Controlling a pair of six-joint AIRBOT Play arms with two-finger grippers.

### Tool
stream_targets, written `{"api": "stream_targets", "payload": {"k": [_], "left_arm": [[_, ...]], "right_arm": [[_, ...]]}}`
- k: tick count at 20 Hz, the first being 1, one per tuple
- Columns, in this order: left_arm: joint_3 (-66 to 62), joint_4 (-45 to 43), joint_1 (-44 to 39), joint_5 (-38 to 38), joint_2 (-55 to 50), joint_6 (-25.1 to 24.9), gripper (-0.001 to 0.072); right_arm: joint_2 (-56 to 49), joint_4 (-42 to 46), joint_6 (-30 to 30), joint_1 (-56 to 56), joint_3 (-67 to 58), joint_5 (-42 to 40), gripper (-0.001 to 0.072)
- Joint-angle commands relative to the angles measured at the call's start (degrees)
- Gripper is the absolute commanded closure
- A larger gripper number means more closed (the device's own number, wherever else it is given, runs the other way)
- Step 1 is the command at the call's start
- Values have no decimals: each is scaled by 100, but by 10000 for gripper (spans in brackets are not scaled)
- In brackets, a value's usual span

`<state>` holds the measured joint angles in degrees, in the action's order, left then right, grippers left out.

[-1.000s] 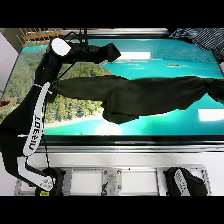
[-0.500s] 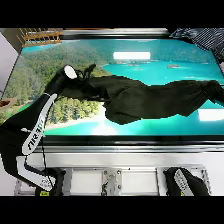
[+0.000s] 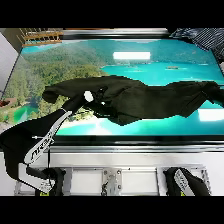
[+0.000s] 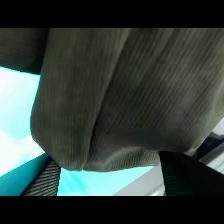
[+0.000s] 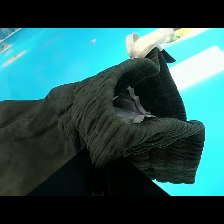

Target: Fold the clothes and pants, and hang the long-sleeved shirts on hangers.

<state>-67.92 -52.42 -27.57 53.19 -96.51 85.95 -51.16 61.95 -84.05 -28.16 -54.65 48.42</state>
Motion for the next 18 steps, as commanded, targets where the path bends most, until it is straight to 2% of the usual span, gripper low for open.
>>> {"api": "stream_targets", "payload": {"k": [1,2,4,6,8,10,13,15,18], "left_arm": [[79,92,-33,-433,2,105,427],[79,92,35,-431,2,48,698],[-98,-116,369,-111,96,33,701],[-667,-820,892,605,431,-31,701],[-1377,-1300,1381,1447,901,-356,701],[-1888,-1357,1755,2271,1401,-739,701],[-2238,-1364,1963,3344,2109,-872,700],[-2350,-1373,1958,3687,2524,-1058,701],[-2688,-1928,1958,3595,2959,-1073,701]], "right_arm": [[-4,0,2,4,-2,7,673],[-4,0,2,4,-2,4,673],[-4,0,2,4,-2,7,673],[-4,0,2,4,-2,66,673],[-4,0,2,4,-2,203,673],[-4,0,2,4,-2,304,673],[-4,0,2,4,-2,306,673],[-4,0,2,4,-2,306,673],[-4,-2,2,4,-2,308,673]]}}
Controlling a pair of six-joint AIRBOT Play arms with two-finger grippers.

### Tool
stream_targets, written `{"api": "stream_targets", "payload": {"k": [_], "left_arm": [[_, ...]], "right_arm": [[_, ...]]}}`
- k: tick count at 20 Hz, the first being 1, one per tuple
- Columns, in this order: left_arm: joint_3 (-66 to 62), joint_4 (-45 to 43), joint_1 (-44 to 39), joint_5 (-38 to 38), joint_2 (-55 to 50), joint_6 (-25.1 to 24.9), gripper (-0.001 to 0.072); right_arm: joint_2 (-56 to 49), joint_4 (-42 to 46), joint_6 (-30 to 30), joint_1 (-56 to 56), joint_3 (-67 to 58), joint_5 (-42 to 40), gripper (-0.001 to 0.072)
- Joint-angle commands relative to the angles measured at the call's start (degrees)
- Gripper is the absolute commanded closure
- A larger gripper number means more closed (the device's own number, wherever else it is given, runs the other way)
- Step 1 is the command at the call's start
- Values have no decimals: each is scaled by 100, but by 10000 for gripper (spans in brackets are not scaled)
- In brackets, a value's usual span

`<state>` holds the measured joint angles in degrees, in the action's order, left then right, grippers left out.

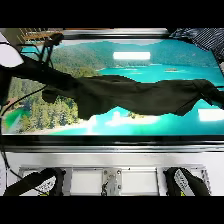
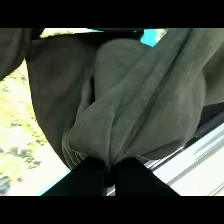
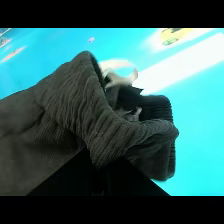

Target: Fold the clothes and pants, and hang the long-sleeved shirts on hangers.

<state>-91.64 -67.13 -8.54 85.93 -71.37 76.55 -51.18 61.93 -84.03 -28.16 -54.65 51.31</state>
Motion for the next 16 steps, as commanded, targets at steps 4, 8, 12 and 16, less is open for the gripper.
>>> {"api": "stream_targets", "payload": {"k": [4,8,12,16], "left_arm": [[-1058,-1036,55,-11,186,-118,701],[-1451,-933,55,-739,-914,-107,700],[-1611,-938,111,-920,-2044,774,25],[-966,-927,564,-951,-2120,1266,26]], "right_arm": [[-2,2,0,4,-2,17,673],[-2,7,0,4,-2,15,673],[-2,861,-96,-50,-22,-197,673],[-4,1558,-282,-575,-24,-245,673]]}}
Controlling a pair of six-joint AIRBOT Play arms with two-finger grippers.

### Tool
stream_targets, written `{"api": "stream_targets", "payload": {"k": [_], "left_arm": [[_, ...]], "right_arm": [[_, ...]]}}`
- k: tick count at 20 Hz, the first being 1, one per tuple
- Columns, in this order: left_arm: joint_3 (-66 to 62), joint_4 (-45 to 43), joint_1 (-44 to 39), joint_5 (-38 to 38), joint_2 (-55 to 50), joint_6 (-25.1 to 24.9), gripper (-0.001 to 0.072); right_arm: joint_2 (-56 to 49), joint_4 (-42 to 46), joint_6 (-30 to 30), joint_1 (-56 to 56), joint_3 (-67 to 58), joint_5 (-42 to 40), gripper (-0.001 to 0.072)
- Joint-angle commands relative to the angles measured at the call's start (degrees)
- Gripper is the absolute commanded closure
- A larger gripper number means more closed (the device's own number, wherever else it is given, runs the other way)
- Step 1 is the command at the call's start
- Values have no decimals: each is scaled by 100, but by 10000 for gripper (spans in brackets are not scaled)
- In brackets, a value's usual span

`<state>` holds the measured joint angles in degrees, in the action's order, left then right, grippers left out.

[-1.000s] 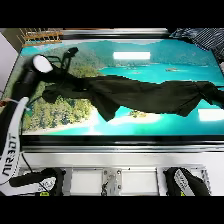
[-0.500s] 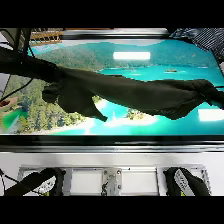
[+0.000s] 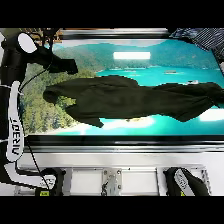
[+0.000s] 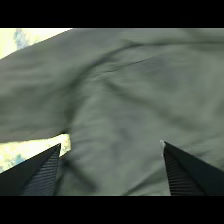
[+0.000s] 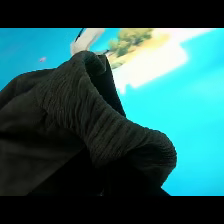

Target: Fold the clothes and pants, and hang the long-sleeved shirts on hangers.

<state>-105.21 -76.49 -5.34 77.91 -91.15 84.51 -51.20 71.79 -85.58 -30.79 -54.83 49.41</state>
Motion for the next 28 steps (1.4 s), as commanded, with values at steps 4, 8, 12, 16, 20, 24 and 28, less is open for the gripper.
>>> {"api": "stream_targets", "payload": {"k": [4,8,12,16,20,24,28], "left_arm": [[2376,17,809,-1014,586,898,25],[4057,813,1224,-1624,813,1130,25],[4747,2002,1185,-1853,361,863,26],[4826,2544,931,-1856,-22,590,53],[4498,2494,935,-1993,-24,573,700],[2817,2500,1360,-2037,330,568,701],[522,2232,1554,-2024,699,236,701]], "right_arm": [[-50,671,-101,-745,-4,-52,673],[-234,560,-101,-691,0,59,673],[-280,516,-101,-673,0,208,673],[-280,514,-101,-649,0,208,672],[-280,516,-101,-649,0,205,673],[-304,271,-105,-647,-304,133,674],[-490,-369,-103,-437,-1543,164,674]]}}
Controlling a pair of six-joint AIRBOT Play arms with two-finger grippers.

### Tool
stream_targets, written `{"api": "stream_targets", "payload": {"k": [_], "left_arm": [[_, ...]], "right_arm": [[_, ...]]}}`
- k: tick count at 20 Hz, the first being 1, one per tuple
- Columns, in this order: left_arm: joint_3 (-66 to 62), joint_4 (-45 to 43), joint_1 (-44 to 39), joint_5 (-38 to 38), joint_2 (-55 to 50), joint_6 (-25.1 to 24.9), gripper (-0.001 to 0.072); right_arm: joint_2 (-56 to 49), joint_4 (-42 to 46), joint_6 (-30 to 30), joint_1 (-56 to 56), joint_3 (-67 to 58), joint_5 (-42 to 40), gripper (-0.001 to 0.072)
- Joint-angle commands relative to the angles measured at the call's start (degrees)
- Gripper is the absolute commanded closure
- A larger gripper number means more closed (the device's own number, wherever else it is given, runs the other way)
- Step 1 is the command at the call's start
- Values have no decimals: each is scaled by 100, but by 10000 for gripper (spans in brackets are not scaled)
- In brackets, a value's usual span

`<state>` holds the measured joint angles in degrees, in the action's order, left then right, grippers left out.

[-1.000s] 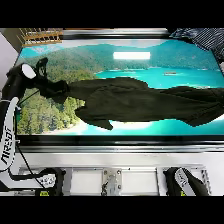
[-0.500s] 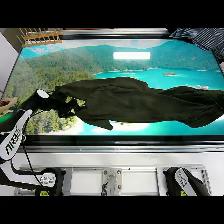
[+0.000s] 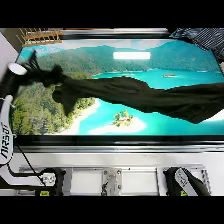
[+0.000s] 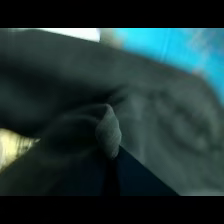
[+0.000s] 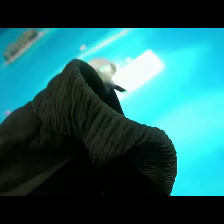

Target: Fold the clothes and pants, and hang the long-sleeved shirts on hangers.

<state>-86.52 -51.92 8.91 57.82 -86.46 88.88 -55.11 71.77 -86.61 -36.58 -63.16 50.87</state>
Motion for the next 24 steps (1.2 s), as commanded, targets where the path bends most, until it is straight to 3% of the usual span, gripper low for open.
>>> {"api": "stream_targets", "payload": {"k": [1,5,8,11,12,13,15,20,24], "left_arm": [[-1692,-719,129,70,354,-199,701],[-1207,-2822,24,592,1145,57,701],[734,-3543,37,614,1917,57,701],[3281,-3668,50,240,2490,55,692],[3987,-3659,50,-4,2588,79,436],[4566,-3659,50,-212,2671,278,77],[5001,-3654,164,-302,2848,649,95],[5010,-3654,680,-588,3523,866,95],[5010,-3639,608,-723,3062,863,95]], "right_arm": [[-103,-361,0,254,-922,72,674],[-66,262,-2,643,-835,503,674],[-63,715,-2,750,-31,743,674],[-66,868,0,750,833,754,674],[-63,866,-2,750,1010,754,674],[-63,866,0,750,1128,761,674],[-52,861,0,750,1154,763,674],[52,861,0,750,1156,772,674],[55,861,0,750,1156,767,673]]}}
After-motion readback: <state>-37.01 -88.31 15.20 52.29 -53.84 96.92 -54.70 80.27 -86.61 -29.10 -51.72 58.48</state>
